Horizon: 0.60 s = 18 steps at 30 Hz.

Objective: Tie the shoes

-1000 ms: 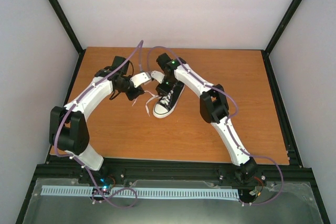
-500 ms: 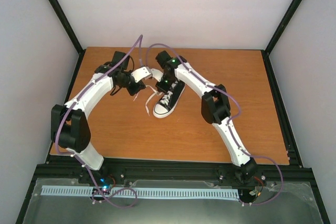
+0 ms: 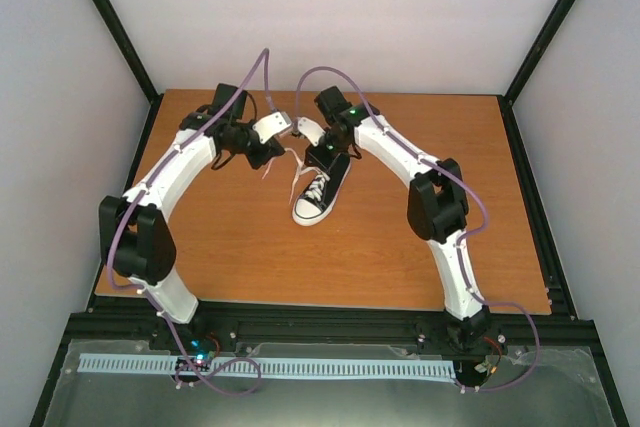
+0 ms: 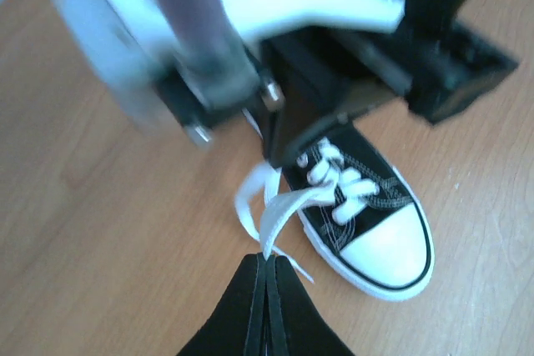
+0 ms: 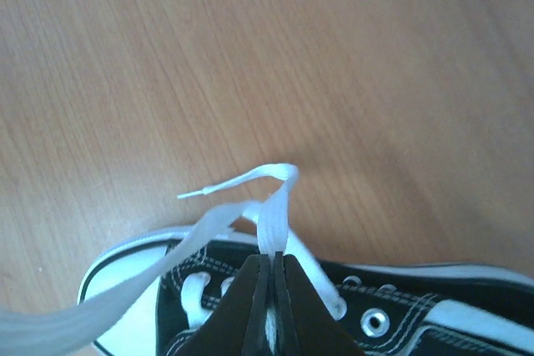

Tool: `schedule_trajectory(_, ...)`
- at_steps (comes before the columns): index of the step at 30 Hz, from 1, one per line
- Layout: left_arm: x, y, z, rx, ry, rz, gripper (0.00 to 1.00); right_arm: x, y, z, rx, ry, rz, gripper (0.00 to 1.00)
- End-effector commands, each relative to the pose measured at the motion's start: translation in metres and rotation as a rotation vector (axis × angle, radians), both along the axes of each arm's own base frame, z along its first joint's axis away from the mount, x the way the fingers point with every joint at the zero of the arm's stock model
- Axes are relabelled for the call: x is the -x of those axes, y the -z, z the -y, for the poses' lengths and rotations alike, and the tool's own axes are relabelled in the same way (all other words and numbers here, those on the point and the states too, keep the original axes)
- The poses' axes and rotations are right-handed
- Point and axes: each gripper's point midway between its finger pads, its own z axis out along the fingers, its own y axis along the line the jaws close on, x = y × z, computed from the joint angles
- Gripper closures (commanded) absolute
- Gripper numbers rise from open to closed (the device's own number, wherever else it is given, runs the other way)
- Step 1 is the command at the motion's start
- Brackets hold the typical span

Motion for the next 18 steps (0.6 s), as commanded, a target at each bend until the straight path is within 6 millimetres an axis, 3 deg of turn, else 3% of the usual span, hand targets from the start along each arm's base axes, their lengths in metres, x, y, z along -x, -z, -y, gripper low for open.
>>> schedule_trajectory(1, -0.017, -0.038, 0.017, 0.099, 0.043, 0.037, 0.99, 0.007, -0.020, -0.001, -0.104, -0.002, 0.009, 0.97)
schedule_trajectory(4, -0.031, -0.043, 0.024, 0.121, 0.045, 0.021, 0.99, 0.014, -0.025, 0.004, -0.163, -0.003, 0.011, 0.97)
schedule_trajectory(9, -0.052, -0.031, 0.034, 0.140, 0.057, -0.018, 0.99, 0.022, -0.026, 0.012, -0.245, -0.013, 0.011, 0.97)
schedule_trajectory(18, -0.066, -0.026, 0.067, 0.223, 0.185, -0.050, 0.99, 0.025, -0.016, 0.012, -0.314, -0.029, 0.030, 0.97)
